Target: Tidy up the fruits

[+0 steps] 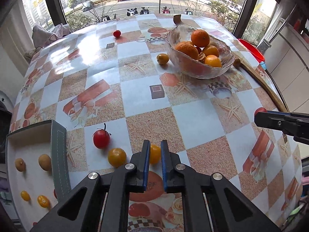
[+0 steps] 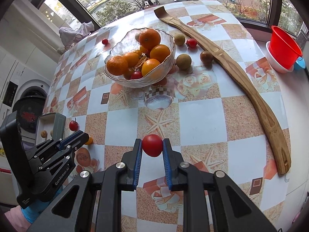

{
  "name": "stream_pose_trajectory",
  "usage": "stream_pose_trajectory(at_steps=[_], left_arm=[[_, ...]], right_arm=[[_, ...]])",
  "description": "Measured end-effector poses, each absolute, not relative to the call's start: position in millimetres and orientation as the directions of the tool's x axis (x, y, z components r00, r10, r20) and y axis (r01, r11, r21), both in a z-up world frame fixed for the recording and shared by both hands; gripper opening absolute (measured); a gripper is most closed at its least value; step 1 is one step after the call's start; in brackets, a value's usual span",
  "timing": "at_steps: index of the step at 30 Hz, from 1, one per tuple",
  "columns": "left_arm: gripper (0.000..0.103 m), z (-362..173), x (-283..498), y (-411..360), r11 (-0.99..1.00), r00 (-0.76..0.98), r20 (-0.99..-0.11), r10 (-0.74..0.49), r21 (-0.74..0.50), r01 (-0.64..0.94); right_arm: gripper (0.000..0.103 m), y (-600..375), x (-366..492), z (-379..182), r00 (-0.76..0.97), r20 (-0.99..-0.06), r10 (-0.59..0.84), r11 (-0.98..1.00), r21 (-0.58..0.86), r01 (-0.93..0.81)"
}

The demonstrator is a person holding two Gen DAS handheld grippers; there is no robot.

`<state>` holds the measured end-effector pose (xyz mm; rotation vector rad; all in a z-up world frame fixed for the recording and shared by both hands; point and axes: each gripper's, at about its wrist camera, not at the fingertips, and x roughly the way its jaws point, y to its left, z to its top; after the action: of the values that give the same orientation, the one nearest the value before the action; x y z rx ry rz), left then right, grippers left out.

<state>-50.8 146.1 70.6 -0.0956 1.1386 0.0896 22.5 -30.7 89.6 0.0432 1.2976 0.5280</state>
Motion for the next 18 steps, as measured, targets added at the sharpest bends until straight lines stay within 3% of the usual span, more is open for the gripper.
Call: stream_pose_trajectory(at_steps=[10, 11, 12, 13, 14, 18], left_arm=[[0.013, 66, -44, 146, 0.996, 0.424, -0.903, 0.061, 0.025, -0.091], [0.021, 66, -45, 146, 0.996, 0.419, -0.906, 0.061, 0.029, -0.081], [0.041, 65, -45, 146, 0.996, 0.406, -0.911, 0.069, 0.041, -0.079], [0.05, 64, -47, 146, 0.995, 0.397, -0.914, 0.085, 0.058, -0.081], [0.054, 64, -50, 147, 0.995, 0.4, -0.912, 0.092, 0.065, -0.081], [0.054, 58, -51, 145, 0.998, 0.38, -0.922, 0.066, 0.055, -0.04]], right_arm=[[0.023, -28, 14, 92, 0.158, -0.903, 0.4, 0.875, 0.326, -0.357], [0.023, -28, 14, 93, 0.158, -0.902, 0.401, 0.875, 0.327, -0.356], [0.023, -29, 13, 94, 0.158, -0.901, 0.403, 0.875, 0.329, -0.355], [0.023, -29, 13, 94, 0.159, -0.901, 0.405, 0.875, 0.331, -0.354], [0.023, -30, 13, 95, 0.159, -0.9, 0.406, 0.874, 0.332, -0.354], [0.023, -32, 15, 95, 0.161, -0.899, 0.407, 0.876, 0.335, -0.348]])
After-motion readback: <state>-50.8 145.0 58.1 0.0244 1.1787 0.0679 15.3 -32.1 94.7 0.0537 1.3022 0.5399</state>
